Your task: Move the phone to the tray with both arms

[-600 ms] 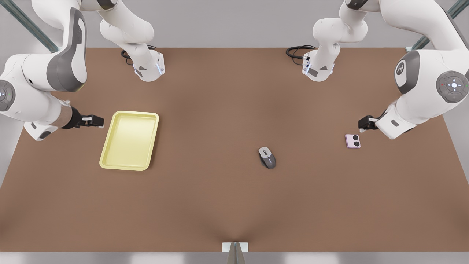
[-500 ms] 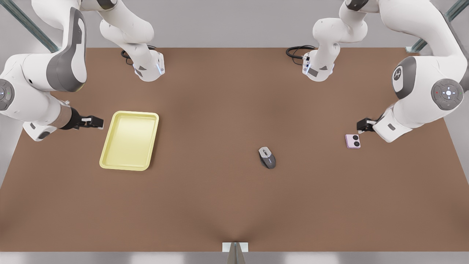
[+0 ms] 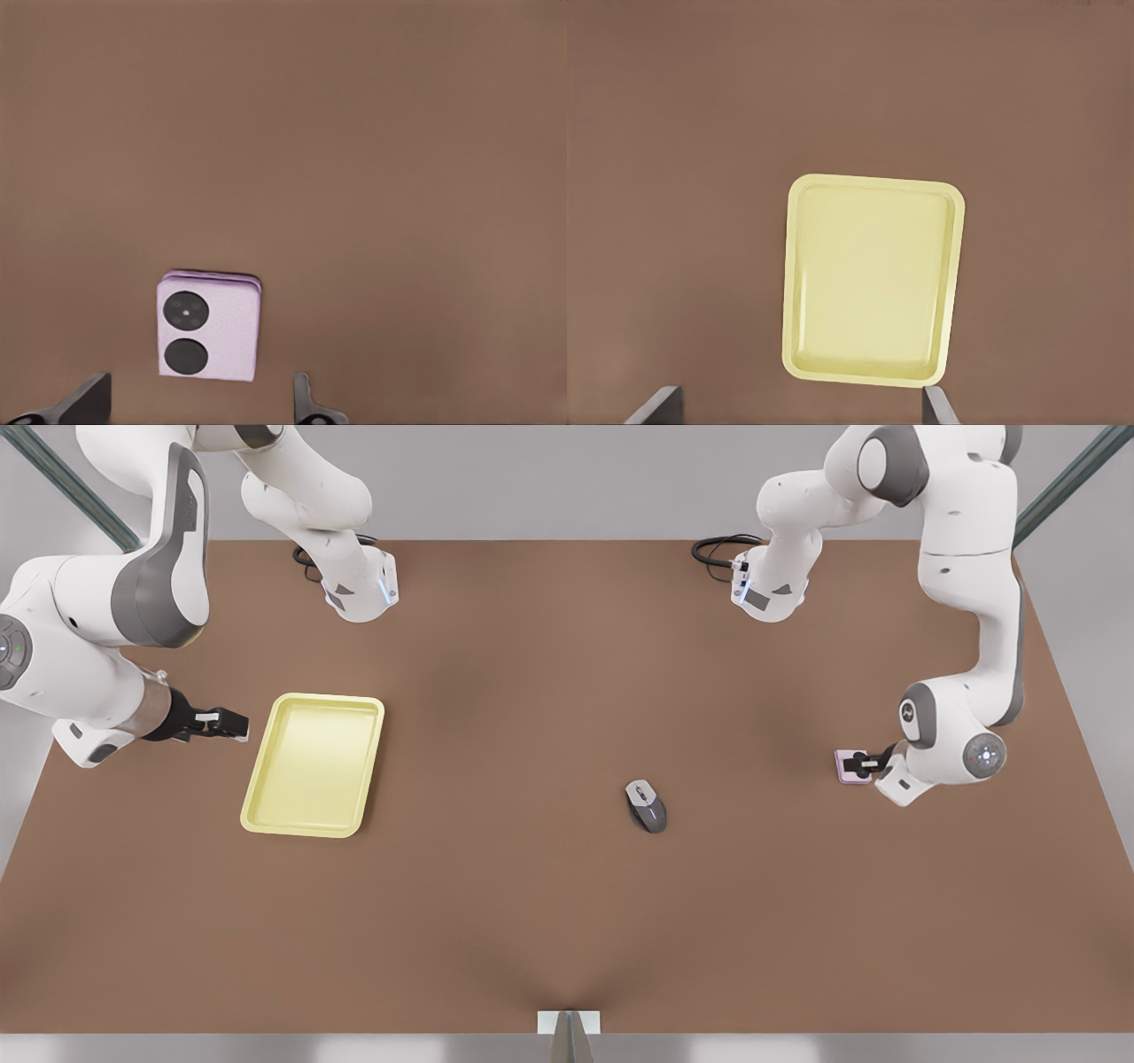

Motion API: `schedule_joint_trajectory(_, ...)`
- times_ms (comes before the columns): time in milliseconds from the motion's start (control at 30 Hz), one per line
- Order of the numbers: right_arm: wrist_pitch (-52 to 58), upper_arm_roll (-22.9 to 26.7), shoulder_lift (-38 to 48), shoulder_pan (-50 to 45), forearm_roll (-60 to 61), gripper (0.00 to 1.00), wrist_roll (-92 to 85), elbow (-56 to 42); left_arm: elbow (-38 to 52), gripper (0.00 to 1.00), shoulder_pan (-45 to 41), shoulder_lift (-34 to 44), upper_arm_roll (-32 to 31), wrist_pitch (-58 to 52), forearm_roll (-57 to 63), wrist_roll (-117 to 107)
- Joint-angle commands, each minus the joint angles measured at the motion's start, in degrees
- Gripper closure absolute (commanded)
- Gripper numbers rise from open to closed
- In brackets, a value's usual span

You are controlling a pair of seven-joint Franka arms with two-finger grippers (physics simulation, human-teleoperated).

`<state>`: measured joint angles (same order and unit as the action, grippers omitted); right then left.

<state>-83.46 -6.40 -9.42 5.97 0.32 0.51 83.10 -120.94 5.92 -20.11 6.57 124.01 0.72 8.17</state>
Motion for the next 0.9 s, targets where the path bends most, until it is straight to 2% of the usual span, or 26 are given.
schedule_joint_trajectory(0, 0.1, 0.0, 0.1, 0.0, 0.1, 0.00, 0.4, 0.0, -1.6, 0.00, 0.1, -0.2, 0.1, 9.9, -0.5, 7.1)
schedule_joint_trajectory(300, 0.1, 0.0, 0.0, 0.0, 0.1, 0.00, 0.1, 0.0, -5.7, 0.00, 0.1, -1.5, 0.1, 13.5, 0.1, 7.6)
schedule_joint_trajectory(400, 0.1, 0.0, -0.1, 0.2, 0.1, 0.00, 0.1, 0.0, -5.7, 0.00, 0.1, -1.7, 1.7, 13.5, 0.2, 9.0)
schedule_joint_trajectory(867, -0.1, 0.0, -0.3, 0.3, 0.2, 0.00, 0.0, 0.0, -6.1, 0.00, -0.3, -3.7, 1.6, 14.2, -1.3, 7.3)
